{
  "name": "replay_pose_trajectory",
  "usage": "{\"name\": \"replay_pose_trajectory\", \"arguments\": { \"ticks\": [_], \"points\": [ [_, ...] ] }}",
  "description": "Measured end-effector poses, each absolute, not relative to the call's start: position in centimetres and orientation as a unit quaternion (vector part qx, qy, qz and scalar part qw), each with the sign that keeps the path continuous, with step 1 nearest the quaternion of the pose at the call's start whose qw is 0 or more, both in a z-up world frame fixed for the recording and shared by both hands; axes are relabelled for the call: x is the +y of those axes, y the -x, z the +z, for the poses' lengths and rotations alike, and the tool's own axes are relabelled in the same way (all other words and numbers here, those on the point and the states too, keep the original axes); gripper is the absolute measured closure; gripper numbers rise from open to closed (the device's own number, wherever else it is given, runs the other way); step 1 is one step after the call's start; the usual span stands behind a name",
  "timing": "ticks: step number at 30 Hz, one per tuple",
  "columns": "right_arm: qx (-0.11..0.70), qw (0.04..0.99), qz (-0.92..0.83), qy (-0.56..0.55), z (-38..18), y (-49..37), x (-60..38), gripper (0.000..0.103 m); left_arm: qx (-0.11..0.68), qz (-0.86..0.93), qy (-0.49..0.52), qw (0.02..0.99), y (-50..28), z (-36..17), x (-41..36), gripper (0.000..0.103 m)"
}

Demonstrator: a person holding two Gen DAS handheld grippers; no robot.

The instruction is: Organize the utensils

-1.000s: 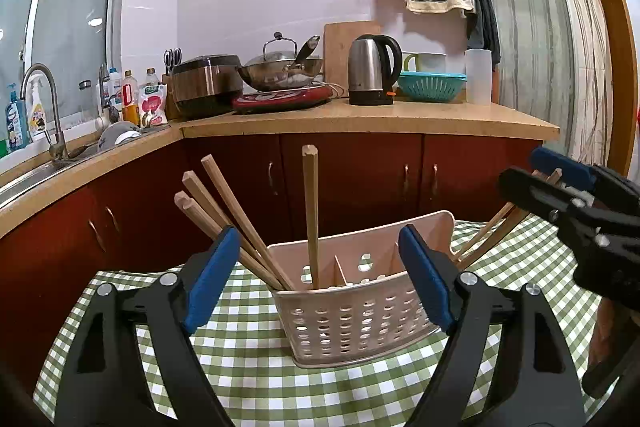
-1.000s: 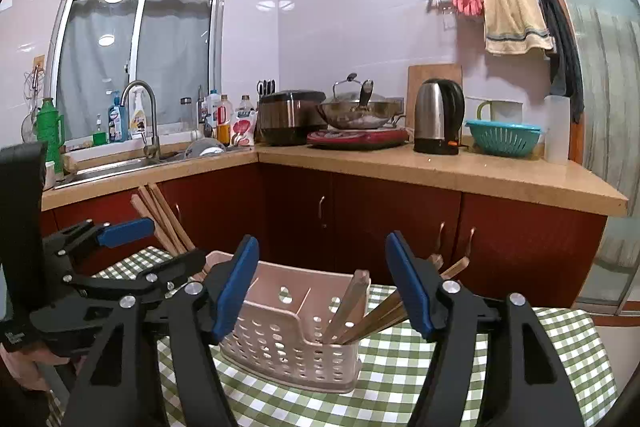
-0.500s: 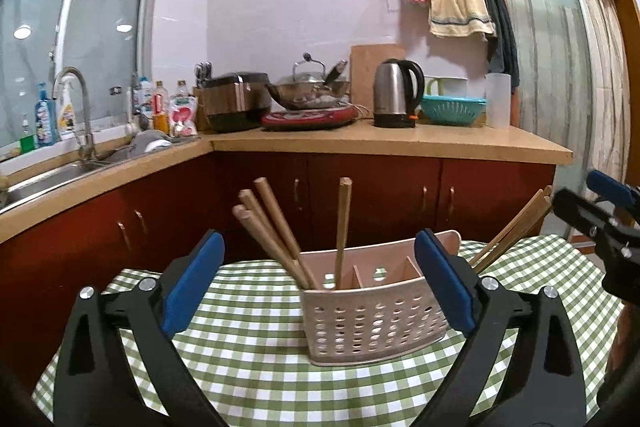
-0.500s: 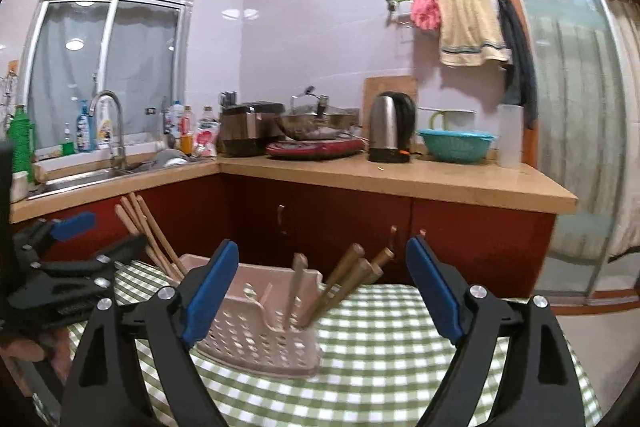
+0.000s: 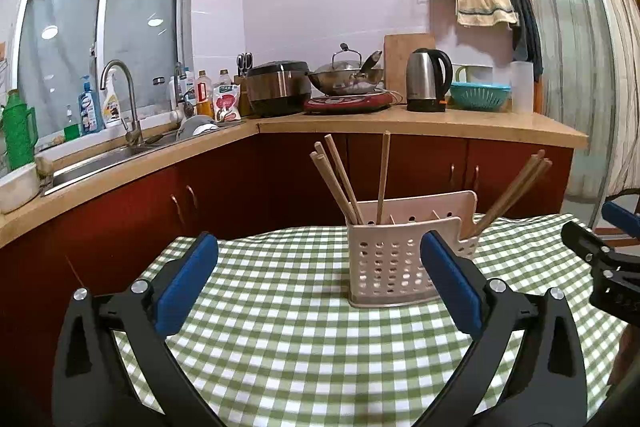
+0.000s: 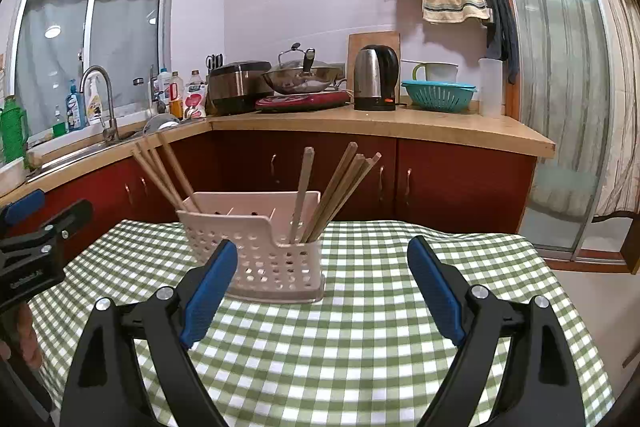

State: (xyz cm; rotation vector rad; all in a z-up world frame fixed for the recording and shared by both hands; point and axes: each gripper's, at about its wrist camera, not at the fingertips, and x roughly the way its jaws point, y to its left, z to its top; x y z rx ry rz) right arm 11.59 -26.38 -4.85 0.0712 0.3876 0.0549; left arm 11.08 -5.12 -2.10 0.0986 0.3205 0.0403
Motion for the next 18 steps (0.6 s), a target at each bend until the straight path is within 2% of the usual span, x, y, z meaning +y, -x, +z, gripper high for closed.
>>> {"name": "replay_pose_trajectory", "arguments": {
  "ticks": [18],
  "points": [
    [0.163, 0.986, 0.033, -0.024, -1.2, -2.6, -25.1, 0.018, 0.122, 0.039, -0.043, 0.991, 0.1, 0.5, -3.1, 0.004]
  ]
}}
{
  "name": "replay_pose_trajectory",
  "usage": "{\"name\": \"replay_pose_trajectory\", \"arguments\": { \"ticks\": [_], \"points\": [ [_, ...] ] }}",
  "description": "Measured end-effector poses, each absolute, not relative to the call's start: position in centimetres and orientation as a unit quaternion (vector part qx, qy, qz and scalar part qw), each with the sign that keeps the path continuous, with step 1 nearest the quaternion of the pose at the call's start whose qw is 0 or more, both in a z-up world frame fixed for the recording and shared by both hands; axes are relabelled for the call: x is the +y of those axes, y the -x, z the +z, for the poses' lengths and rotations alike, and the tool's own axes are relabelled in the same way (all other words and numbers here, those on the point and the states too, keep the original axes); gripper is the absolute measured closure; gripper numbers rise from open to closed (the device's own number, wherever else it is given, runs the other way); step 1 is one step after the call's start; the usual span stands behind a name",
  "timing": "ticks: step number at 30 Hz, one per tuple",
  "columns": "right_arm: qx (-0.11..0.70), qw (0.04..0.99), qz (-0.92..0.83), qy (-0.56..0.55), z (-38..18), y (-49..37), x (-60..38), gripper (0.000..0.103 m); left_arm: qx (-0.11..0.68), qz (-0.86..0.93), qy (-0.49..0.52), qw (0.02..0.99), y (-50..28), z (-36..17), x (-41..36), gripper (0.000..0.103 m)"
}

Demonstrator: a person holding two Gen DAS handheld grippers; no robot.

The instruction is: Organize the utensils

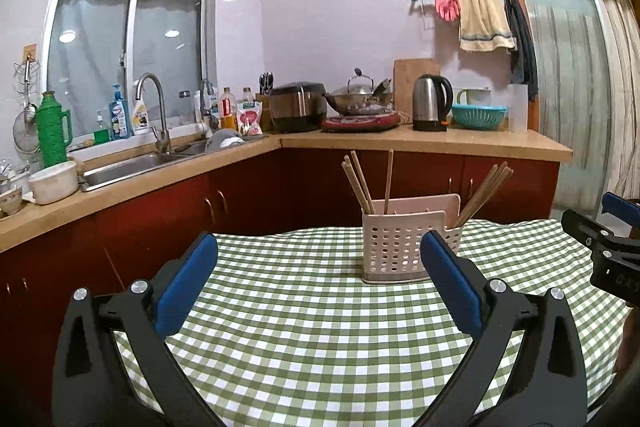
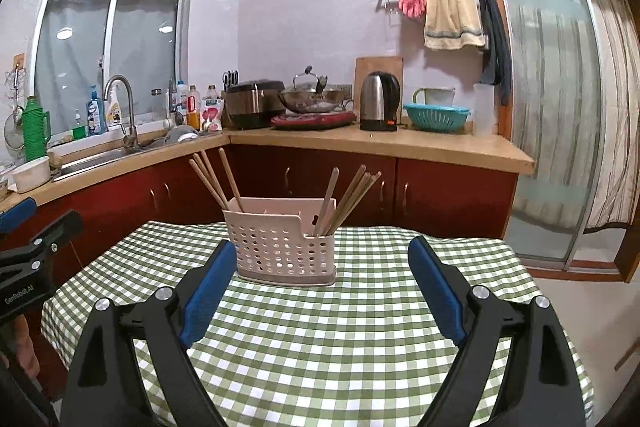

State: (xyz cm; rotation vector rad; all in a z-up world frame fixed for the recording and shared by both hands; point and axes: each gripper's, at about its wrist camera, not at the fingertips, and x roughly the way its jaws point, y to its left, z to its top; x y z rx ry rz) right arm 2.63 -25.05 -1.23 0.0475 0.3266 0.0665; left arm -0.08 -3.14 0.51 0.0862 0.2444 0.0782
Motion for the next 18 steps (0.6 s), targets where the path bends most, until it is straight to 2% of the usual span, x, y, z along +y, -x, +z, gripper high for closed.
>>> {"name": "replay_pose_trajectory", "arguments": {
  "ticks": [18],
  "points": [
    [0.122, 0.992, 0.039, -0.02, 1.0, 2.8, -25.2, 0.018, 0.081, 0.043, -0.034, 0.995, 6.4, 2.2, -2.4, 0.004]
  ]
}}
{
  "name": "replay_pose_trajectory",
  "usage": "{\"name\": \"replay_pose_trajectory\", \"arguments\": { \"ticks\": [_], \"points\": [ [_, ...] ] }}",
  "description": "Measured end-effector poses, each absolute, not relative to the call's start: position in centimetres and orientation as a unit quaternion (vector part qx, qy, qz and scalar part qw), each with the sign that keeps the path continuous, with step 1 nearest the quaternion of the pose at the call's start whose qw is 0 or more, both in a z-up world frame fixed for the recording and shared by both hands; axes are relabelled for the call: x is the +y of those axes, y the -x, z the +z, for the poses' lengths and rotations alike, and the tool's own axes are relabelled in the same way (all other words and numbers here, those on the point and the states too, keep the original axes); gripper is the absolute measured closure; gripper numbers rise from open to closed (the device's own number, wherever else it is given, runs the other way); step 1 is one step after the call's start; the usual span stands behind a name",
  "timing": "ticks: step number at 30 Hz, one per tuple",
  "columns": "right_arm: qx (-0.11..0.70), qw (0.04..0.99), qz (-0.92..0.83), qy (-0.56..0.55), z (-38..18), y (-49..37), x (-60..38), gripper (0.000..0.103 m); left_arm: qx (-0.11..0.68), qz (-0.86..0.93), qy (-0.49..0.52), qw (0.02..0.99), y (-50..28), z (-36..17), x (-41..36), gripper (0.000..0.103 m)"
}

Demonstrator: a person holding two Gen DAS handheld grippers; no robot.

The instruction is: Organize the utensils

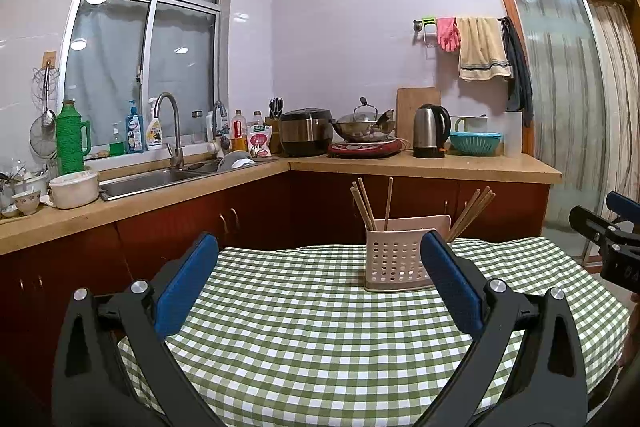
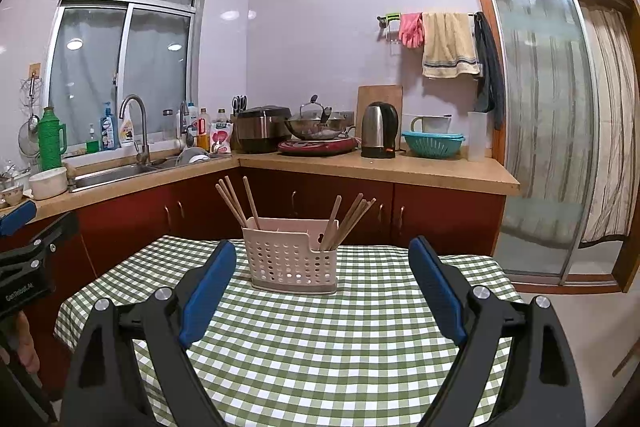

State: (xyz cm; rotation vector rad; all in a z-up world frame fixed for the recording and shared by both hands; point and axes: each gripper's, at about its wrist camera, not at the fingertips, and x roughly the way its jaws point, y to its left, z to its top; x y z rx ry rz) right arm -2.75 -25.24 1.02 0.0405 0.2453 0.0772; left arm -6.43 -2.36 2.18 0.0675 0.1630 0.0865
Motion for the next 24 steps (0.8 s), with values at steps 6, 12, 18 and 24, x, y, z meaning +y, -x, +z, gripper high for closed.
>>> {"name": "replay_pose_trajectory", "arguments": {
  "ticks": [6, 12, 18, 24],
  "points": [
    [0.118, 0.992, 0.038, -0.021, 0.97, 3.11, -25.33, 0.018, 0.082, 0.043, -0.034, 0.995, 6.91, 1.99, -2.43, 0.004],
    [0.118, 0.992, 0.038, -0.021, 0.96, 3.21, -25.44, 0.018, 0.082, 0.044, -0.029, 0.995, 6.92, 2.05, -2.41, 0.004],
    [0.118, 0.992, 0.038, -0.021, 0.95, 3.15, -25.43, 0.018, 0.083, 0.044, -0.031, 0.995, 6.92, 2.06, -2.36, 0.004],
    [0.118, 0.992, 0.036, -0.022, 1.09, 3.39, -25.6, 0.018, 0.083, 0.044, -0.031, 0.995, 6.91, 2.1, -2.26, 0.004]
  ]
}}
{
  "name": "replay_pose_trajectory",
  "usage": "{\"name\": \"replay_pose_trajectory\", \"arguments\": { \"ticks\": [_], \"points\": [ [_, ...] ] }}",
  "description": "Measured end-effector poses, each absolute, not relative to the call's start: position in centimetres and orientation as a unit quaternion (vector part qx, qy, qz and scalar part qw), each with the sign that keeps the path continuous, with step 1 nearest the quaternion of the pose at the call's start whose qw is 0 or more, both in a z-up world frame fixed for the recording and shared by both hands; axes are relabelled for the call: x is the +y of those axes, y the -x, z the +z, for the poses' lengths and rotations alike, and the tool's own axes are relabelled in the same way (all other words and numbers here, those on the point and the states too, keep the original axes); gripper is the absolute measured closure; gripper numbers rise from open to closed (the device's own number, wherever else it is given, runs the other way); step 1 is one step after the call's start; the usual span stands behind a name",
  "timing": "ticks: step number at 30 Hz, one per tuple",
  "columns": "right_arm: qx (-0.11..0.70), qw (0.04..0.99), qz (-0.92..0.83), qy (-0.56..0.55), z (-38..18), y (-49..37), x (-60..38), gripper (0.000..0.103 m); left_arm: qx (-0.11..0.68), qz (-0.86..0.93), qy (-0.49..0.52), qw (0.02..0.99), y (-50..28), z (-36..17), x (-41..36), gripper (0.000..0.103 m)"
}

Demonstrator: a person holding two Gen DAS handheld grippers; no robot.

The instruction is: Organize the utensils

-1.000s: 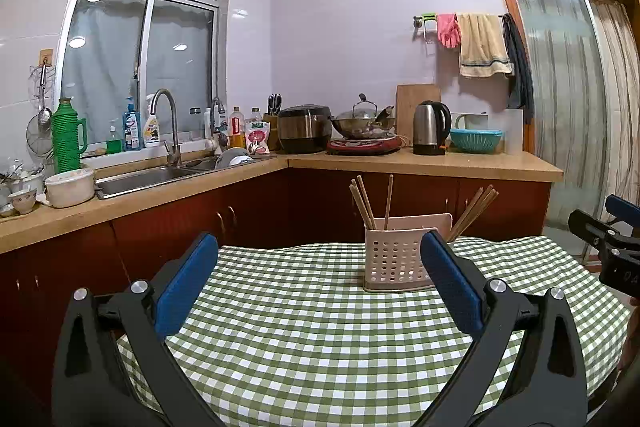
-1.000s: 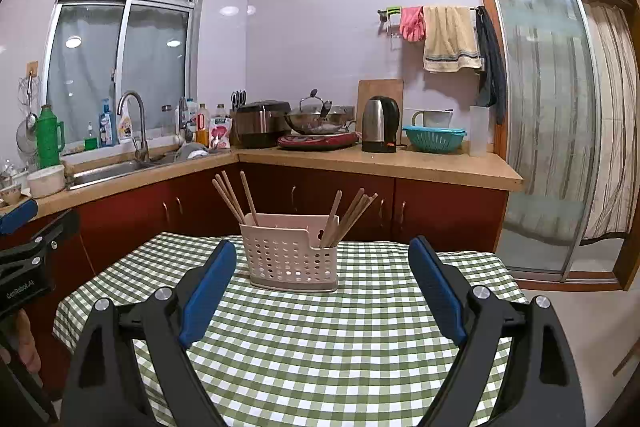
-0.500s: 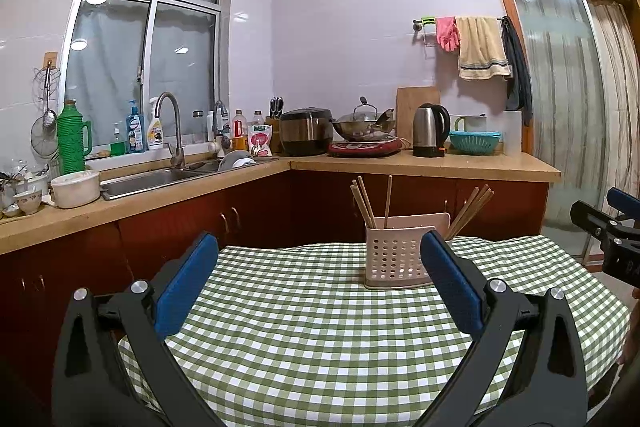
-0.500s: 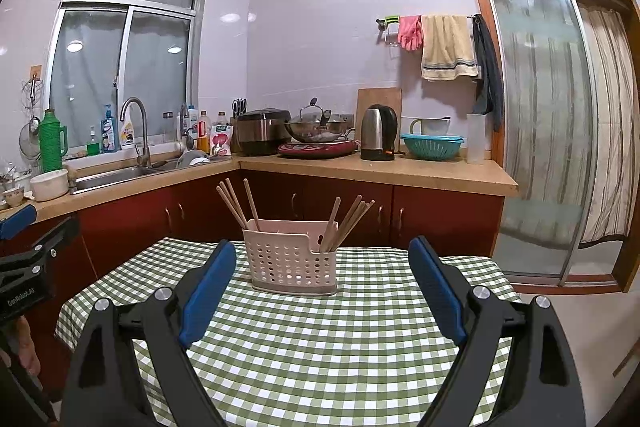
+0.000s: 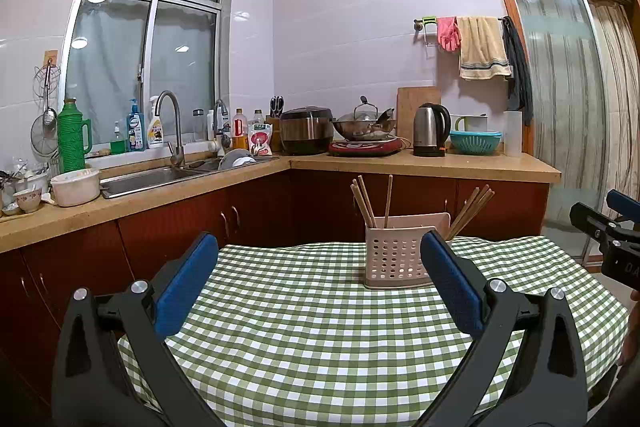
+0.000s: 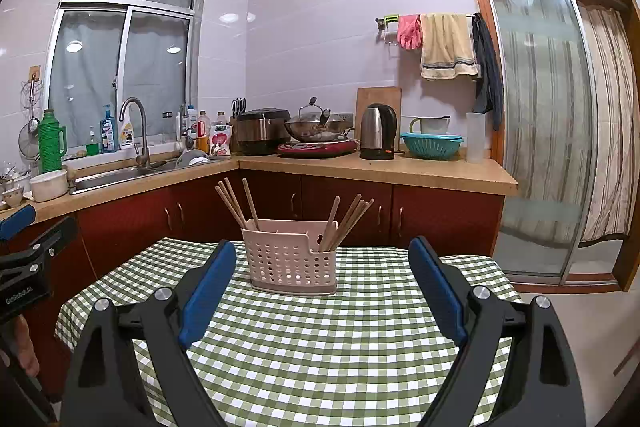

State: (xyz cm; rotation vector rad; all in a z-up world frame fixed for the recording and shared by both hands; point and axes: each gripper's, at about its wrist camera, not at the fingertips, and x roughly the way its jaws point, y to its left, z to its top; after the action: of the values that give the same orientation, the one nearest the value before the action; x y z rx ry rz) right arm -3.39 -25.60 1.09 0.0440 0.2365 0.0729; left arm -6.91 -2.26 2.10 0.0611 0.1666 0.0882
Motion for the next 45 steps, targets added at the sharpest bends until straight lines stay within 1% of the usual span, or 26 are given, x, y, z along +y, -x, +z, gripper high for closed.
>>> {"name": "replay_pose_trajectory", "arguments": {
  "ticks": [27, 37, 45],
  "points": [
    [0.114, 0.993, 0.036, -0.021, 1.34, 3.59, -25.64, 0.018, 0.078, 0.045, -0.028, 0.996, 7.1, 2.01, -2.14, 0.004],
    [0.116, 0.992, 0.037, -0.02, 1.4, 3.63, -25.51, 0.018, 0.06, 0.049, -0.038, 0.996, 7.63, 2.14, -2.63, 0.004],
    [0.118, 0.992, 0.037, -0.02, 1.42, 3.53, -25.29, 0.018, 0.073, 0.035, -0.023, 0.996, 7.21, 1.97, -2.51, 0.004]
  ]
}}
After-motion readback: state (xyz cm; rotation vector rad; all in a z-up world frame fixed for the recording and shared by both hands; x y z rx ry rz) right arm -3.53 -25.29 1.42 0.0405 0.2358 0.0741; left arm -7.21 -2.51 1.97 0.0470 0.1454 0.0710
